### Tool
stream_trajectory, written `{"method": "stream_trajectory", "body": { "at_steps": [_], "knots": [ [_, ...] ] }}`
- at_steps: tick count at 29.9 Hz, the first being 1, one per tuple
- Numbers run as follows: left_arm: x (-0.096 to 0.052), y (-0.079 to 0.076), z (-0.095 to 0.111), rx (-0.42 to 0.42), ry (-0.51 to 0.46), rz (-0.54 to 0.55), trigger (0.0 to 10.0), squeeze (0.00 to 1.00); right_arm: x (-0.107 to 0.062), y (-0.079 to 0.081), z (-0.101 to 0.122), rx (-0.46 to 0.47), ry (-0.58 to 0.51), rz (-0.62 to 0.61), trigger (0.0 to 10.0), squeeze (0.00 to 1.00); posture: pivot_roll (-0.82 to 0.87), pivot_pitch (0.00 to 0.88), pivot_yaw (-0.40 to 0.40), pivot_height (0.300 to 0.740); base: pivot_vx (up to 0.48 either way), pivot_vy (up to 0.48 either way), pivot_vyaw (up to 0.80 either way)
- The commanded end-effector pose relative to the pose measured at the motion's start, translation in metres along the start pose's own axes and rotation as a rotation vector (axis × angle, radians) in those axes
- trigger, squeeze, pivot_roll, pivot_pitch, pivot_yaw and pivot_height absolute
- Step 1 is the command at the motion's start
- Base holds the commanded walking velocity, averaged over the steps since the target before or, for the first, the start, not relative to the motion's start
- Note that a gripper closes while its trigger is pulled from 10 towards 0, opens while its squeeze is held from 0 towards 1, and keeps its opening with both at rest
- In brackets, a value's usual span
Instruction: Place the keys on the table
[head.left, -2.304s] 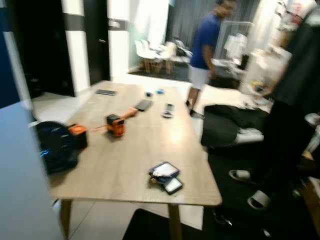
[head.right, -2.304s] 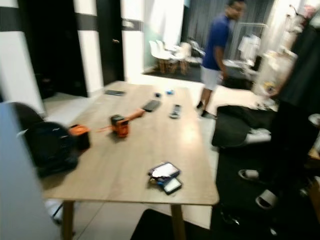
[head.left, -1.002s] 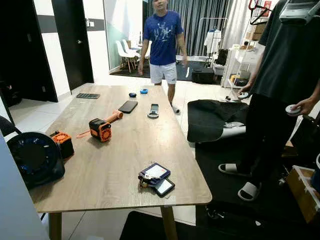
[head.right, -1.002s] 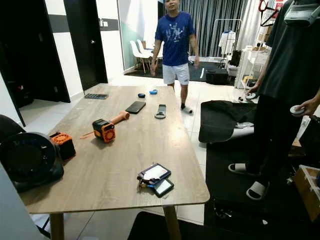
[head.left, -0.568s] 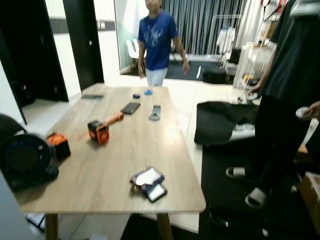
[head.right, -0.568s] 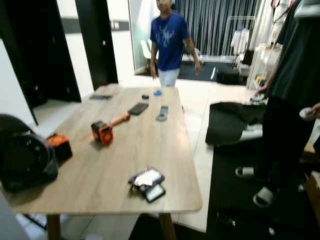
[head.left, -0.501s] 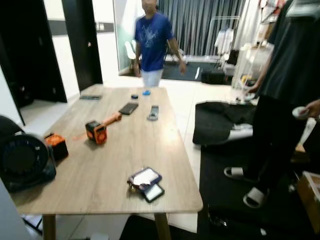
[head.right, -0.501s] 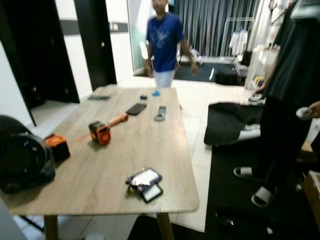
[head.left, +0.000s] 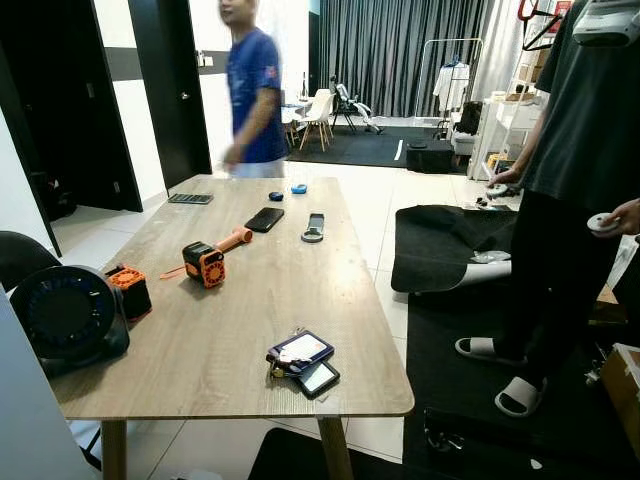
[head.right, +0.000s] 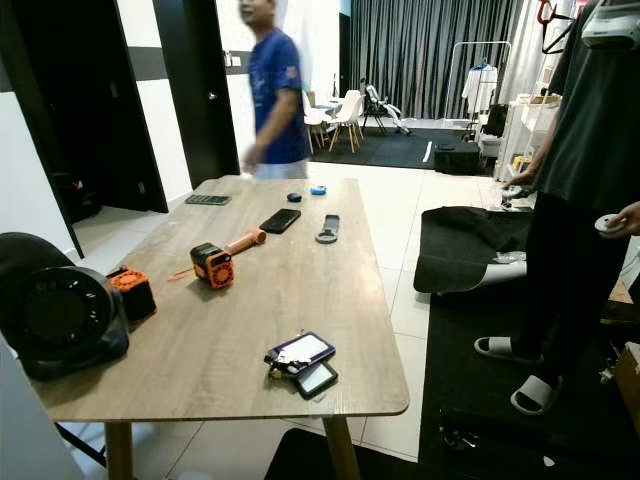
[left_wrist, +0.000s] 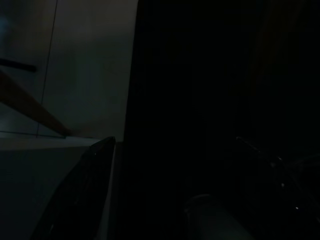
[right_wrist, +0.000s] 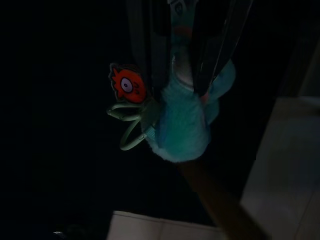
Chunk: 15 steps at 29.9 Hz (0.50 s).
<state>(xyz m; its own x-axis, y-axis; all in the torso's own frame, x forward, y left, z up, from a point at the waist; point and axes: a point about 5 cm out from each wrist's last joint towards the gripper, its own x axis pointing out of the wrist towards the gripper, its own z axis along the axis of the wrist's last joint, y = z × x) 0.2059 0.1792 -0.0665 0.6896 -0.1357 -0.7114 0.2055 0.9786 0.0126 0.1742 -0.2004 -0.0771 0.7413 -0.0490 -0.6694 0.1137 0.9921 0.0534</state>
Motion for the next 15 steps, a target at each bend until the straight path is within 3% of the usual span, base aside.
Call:
{"method": "stream_trajectory", "body": {
  "at_steps": [1,2,7,8,11,12,14,15],
  "knots": [
    [0.000,0.003,0.003,0.036,-0.016,-0.010,10.0,0.00,-0.003,-0.023,0.006,0.037,-0.043,-0.112,10.0,0.00,0.06,0.000,0.024,0.740,0.000,0.000,0.00],
    [0.000,0.003,0.003,0.036,-0.016,-0.010,10.0,0.00,-0.003,-0.023,0.006,0.037,-0.043,-0.112,10.0,0.00,0.06,0.000,0.024,0.740,0.000,0.000,0.00],
    [0.000,-0.003,0.007,0.050,-0.054,-0.077,10.0,0.00,-0.015,-0.076,0.033,0.043,-0.208,-0.332,10.0,0.00,0.06,0.000,0.026,0.740,0.000,0.000,0.00],
    [0.000,-0.003,0.007,0.050,-0.054,-0.077,10.0,0.00,-0.015,-0.076,0.033,0.043,-0.208,-0.332,10.0,0.00,0.06,0.000,0.026,0.740,0.000,0.000,0.00],
    [0.000,-0.008,0.011,0.043,-0.086,-0.119,10.0,0.00,-0.020,-0.105,0.070,0.087,-0.372,-0.428,10.0,0.00,0.05,0.000,0.028,0.740,0.000,0.000,0.00],
    [0.000,-0.008,0.011,0.043,-0.086,-0.119,10.0,0.00,-0.020,-0.105,0.070,0.087,-0.372,-0.428,10.0,0.00,0.05,0.000,0.028,0.740,0.000,0.000,0.00],
    [0.000,-0.013,0.013,0.044,-0.105,-0.157,10.0,0.00,-0.023,-0.118,0.108,0.088,-0.506,-0.443,10.0,0.00,0.05,0.000,0.029,0.740,0.000,0.000,0.00],
    [0.000,-0.013,0.013,0.044,-0.105,-0.157,10.0,0.00,-0.023,-0.118,0.108,0.088,-0.506,-0.443,10.0,0.00,0.05,0.000,0.029,0.740,0.000,0.000,0.00]
  ]
}}
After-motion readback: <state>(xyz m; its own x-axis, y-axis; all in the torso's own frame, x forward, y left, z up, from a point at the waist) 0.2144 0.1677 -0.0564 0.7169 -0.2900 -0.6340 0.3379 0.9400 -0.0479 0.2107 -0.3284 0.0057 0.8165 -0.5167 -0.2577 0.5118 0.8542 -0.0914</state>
